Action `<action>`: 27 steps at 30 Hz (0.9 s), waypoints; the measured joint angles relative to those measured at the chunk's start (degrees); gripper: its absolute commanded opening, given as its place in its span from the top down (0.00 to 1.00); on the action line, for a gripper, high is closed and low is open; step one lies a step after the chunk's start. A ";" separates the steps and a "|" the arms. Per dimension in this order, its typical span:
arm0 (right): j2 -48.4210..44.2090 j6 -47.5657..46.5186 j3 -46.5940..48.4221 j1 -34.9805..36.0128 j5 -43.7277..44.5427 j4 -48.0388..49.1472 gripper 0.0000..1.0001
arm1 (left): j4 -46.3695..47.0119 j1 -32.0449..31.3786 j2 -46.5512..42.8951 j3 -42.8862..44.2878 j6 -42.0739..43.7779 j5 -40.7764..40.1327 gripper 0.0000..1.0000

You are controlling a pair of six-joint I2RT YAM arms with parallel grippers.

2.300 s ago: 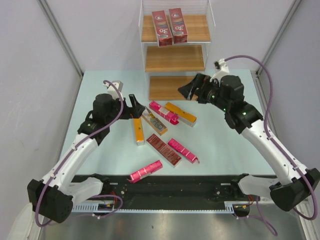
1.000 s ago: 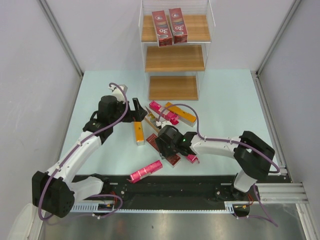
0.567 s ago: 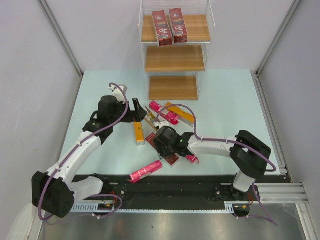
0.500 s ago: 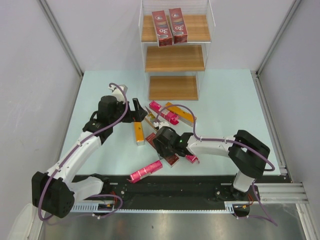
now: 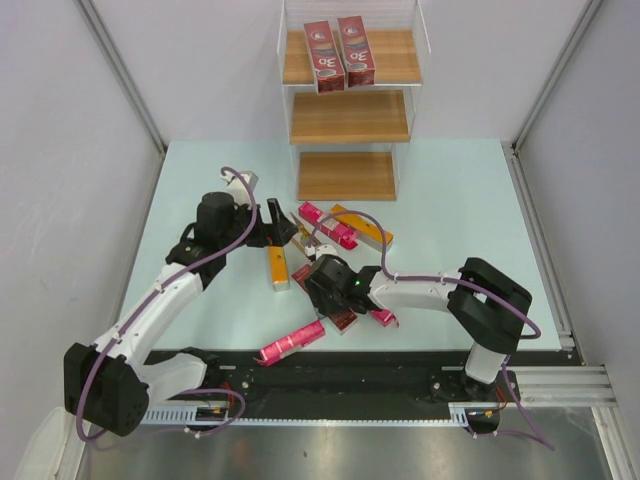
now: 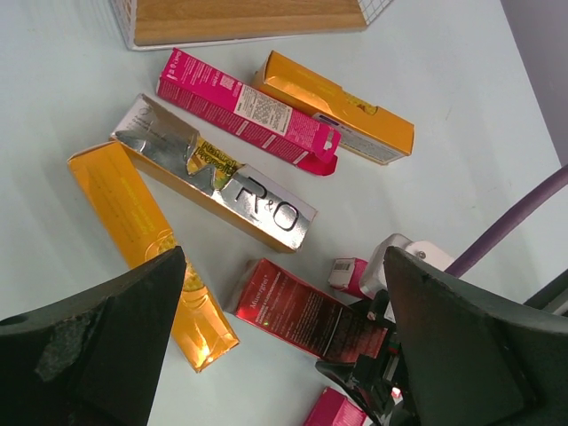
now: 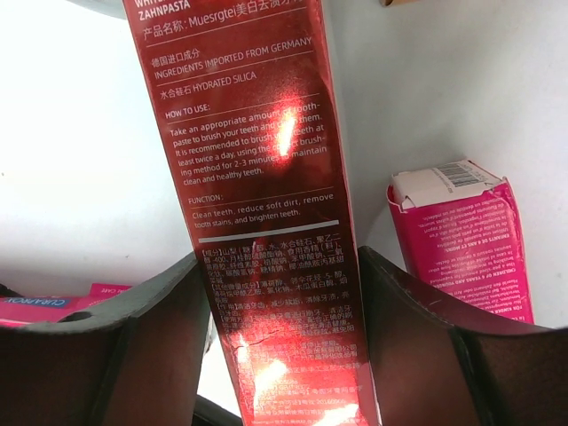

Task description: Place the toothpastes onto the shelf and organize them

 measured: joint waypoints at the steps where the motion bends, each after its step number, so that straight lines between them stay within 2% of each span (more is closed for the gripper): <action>1: 0.00 0.09 0.00 0.00 0.15 0.00 0.58 | 0.28 0.00 0.00 -0.09 -0.02 0.46 0.00; 8: -1.68 1.64 -0.96 0.02 3.17 -1.55 0.77 | 2.05 0.00 1.20 -0.22 -1.16 3.06 0.00; 18: -10.78 1.97 -2.12 -0.39 8.79 -6.05 0.89 | 5.42 0.00 2.64 -0.44 -3.67 6.78 0.00; 27: -21.31 2.75 -2.16 0.68 15.67 -7.26 0.92 | 16.90 -0.15 7.45 -3.98 -11.52 17.86 0.00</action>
